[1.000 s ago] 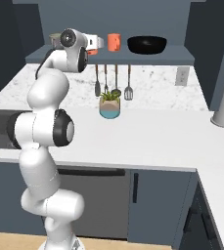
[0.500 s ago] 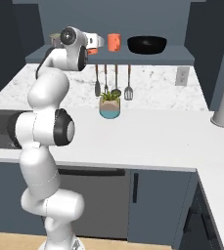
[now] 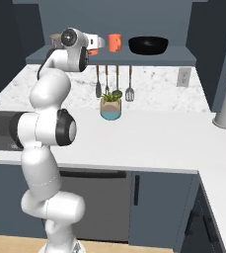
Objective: Gather all objects into one cabinet and sort the glasses and bowls to opposite sides.
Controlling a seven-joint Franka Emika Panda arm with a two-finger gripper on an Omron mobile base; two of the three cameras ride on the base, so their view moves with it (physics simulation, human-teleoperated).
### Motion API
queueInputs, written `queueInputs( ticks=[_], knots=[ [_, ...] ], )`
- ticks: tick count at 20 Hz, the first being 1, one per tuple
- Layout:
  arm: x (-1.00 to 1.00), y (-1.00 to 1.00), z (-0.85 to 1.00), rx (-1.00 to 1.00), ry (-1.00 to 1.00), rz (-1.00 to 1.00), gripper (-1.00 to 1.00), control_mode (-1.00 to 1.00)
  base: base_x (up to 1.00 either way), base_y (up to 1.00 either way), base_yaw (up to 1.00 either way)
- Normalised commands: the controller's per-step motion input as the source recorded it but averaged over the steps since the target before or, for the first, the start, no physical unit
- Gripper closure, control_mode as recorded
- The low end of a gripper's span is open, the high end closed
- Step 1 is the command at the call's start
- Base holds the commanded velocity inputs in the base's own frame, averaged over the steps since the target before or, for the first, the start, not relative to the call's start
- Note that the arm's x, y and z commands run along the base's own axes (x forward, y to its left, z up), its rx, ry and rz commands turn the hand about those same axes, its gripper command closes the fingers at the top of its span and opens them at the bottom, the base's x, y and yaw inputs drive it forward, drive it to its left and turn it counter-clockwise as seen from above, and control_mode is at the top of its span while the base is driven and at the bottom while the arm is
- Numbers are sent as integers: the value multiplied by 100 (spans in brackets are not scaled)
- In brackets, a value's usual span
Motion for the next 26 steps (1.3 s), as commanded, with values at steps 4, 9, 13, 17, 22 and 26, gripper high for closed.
queueInputs(
  ticks=[4,9,13,17,22,26],
  knots=[
    [6,0,-6,0,0,0,100,-100,0,0,0],
    [16,5,-10,0,0,0,100,-100,0,0,0],
    [16,13,-11,0,0,0,100,-100,0,0,0],
    [18,18,-12,0,0,0,100,-100,0,0,0],
    [24,19,-12,0,0,0,100,-100,0,0,0],
    [27,21,-13,0,0,0,100,-100,0,0,0]
  ],
)
